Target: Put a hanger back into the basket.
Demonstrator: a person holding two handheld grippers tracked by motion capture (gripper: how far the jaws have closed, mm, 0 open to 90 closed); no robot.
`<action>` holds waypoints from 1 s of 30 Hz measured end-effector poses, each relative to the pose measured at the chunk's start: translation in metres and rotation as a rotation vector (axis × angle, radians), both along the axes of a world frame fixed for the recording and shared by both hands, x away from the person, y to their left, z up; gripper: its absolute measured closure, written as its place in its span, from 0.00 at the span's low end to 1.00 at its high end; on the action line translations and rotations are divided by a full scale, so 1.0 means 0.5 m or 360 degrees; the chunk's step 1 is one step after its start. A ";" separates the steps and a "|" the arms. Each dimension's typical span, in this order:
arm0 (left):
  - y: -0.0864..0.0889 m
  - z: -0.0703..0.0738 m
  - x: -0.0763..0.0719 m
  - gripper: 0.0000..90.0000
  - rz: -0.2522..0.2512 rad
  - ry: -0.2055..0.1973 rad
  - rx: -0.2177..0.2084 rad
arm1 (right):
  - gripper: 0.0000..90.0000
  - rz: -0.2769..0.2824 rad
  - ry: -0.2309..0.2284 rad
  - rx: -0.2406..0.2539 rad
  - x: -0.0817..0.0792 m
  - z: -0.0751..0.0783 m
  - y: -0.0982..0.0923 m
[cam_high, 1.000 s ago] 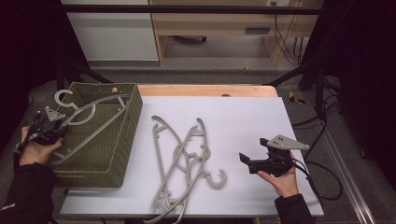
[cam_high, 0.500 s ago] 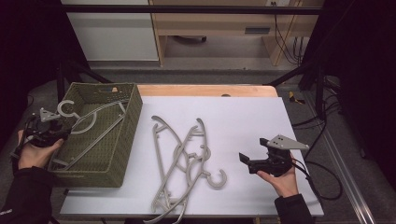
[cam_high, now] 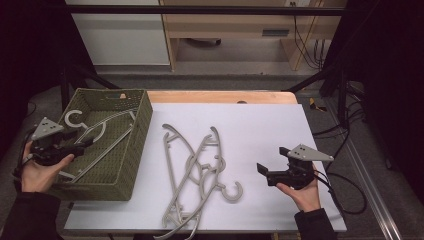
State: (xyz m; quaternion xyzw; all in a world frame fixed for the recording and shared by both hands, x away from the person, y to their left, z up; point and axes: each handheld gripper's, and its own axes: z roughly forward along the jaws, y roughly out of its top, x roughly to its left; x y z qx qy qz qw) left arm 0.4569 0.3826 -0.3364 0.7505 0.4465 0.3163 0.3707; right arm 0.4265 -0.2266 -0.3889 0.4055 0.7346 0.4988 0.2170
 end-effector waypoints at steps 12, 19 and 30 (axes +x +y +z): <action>-0.122 0.003 -0.053 0.37 -0.0179 -0.0065 -0.0133 | 0.03 0.0000 -0.0002 -0.0008 -0.001 -0.001 0.000; -0.188 -0.005 -0.075 0.29 -0.0290 -0.0047 -0.0144 | 0.03 -0.0004 -0.0009 -0.0008 -0.002 0.000 -0.001; -0.271 -0.036 -0.105 0.23 -0.0452 -0.0007 -0.0153 | 0.03 -0.0011 -0.0014 0.0001 -0.007 0.001 -0.004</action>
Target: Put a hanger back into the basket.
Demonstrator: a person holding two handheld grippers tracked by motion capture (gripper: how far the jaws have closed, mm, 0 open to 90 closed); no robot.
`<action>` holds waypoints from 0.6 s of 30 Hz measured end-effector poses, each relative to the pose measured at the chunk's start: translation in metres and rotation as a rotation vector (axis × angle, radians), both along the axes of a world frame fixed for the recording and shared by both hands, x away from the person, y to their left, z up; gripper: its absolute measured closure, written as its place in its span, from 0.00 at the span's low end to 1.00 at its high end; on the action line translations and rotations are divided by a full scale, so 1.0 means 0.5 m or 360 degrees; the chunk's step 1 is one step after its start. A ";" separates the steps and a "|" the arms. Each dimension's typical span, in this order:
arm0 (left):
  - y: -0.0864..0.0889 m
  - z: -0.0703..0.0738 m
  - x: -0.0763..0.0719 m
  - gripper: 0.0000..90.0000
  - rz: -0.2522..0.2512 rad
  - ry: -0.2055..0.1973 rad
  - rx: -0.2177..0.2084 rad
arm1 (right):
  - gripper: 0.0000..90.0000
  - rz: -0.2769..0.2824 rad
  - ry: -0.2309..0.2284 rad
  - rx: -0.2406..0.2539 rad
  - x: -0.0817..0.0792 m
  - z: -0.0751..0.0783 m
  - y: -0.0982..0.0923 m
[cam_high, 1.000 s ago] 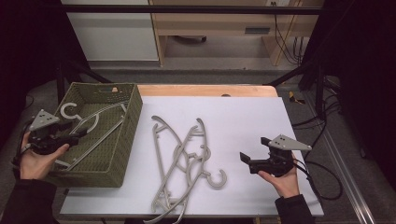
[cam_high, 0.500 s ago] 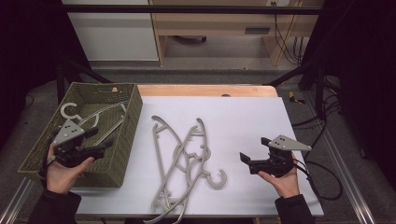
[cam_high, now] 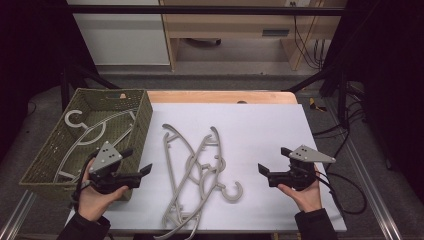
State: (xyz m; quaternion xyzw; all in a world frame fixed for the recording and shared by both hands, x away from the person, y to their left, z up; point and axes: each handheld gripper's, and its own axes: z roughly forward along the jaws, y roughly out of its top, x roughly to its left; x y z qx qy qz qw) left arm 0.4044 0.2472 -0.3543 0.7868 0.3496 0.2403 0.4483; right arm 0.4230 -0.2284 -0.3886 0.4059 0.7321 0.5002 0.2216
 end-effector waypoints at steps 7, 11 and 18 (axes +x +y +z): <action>-0.034 -0.027 -0.010 0.20 -0.0052 0.0025 -0.0022 | 0.03 0.0007 -0.0004 0.0000 -0.002 -0.004 -0.002; -0.049 -0.037 -0.012 0.20 -0.0084 0.0052 -0.0011 | 0.03 0.0009 -0.0010 -0.0001 -0.004 -0.004 -0.001; -0.085 -0.049 -0.019 0.20 -0.0159 0.0075 0.0029 | 0.03 0.0017 -0.0022 -0.0003 -0.007 -0.003 -0.003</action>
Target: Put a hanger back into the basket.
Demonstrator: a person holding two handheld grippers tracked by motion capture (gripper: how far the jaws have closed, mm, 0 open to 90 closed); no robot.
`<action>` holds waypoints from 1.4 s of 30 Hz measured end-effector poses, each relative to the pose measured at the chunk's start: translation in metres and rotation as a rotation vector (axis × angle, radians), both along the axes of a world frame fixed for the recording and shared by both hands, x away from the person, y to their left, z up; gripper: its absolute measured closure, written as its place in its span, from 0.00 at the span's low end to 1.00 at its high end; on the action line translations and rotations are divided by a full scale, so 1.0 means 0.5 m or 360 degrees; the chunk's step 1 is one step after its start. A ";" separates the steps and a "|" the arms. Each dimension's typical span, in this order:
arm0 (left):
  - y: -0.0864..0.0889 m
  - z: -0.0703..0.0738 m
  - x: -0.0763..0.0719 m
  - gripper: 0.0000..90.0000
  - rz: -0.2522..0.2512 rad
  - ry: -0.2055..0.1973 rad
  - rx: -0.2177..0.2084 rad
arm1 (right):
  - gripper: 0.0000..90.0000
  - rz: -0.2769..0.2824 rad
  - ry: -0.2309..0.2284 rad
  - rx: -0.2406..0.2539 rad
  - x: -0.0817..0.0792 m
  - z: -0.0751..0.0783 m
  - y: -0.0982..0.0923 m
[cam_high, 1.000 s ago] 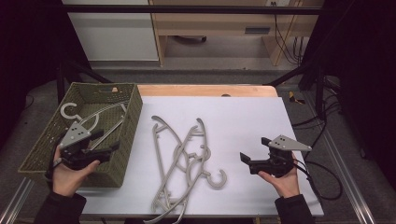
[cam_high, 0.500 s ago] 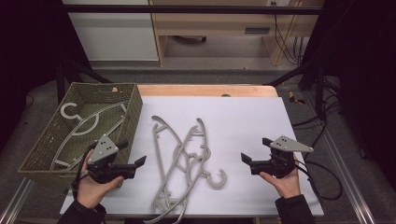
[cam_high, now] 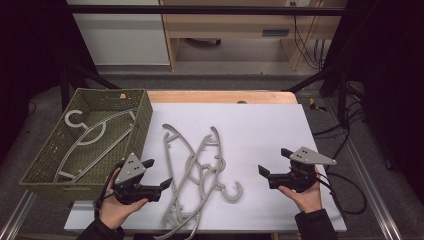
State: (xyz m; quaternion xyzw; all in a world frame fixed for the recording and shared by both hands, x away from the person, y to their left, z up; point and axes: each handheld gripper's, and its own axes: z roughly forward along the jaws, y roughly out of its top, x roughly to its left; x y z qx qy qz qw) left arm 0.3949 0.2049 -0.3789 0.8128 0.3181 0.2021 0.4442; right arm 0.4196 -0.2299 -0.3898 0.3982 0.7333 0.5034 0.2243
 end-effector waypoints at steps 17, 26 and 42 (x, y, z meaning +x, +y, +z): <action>-0.101 -0.040 -0.023 0.23 -0.0189 0.0104 0.0180 | 0.03 -0.0001 0.0015 -0.0014 -0.002 -0.002 0.004; -0.155 -0.040 -0.022 0.30 -0.0241 0.0169 0.0273 | 0.03 0.0004 0.0020 -0.0012 -0.003 0.001 0.001; -0.209 -0.085 -0.007 0.48 -0.0265 0.0350 0.0430 | 0.04 0.0027 0.0043 -0.0027 -0.003 0.000 0.003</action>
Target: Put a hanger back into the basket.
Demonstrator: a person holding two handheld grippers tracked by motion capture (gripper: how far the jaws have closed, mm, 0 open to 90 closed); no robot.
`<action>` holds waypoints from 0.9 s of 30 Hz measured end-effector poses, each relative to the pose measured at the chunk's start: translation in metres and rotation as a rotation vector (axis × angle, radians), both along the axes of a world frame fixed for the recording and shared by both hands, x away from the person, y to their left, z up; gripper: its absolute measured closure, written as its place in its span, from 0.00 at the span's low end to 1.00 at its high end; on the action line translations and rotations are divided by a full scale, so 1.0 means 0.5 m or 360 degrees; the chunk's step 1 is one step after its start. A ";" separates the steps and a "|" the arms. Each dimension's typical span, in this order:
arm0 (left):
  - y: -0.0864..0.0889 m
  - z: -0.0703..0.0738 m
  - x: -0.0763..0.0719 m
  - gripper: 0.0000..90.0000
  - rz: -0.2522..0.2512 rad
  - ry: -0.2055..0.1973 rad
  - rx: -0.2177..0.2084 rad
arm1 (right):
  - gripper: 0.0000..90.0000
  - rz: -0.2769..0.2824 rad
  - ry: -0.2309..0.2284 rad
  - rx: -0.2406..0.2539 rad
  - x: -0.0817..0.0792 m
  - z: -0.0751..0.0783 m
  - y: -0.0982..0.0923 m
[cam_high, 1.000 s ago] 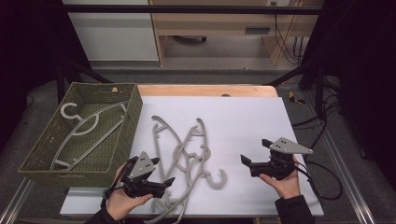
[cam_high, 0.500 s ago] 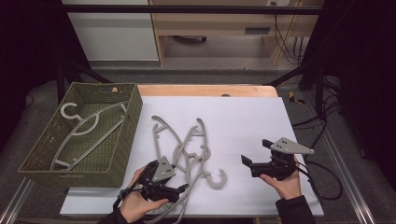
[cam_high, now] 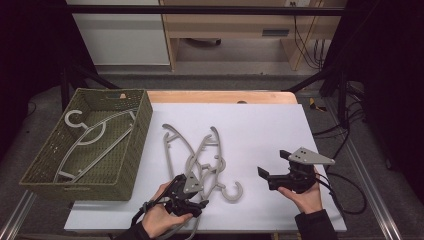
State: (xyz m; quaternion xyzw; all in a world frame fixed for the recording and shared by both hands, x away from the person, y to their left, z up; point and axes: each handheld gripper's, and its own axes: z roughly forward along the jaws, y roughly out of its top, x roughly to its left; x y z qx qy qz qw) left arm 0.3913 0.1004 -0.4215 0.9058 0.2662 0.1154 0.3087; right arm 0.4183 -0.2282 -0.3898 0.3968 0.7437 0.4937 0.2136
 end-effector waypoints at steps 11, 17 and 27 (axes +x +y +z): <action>-0.004 -0.035 0.006 0.59 -0.0018 0.0149 0.0116 | 0.05 0.0014 0.0012 -0.0015 0.001 -0.002 0.002; 0.001 -0.037 0.006 0.66 -0.0051 0.0212 0.0158 | 0.05 0.0017 0.0014 -0.0013 0.001 -0.002 0.002; -0.002 -0.044 0.012 0.77 -0.0021 0.0269 0.0183 | 0.06 0.0025 0.0023 -0.0016 0.001 -0.003 0.004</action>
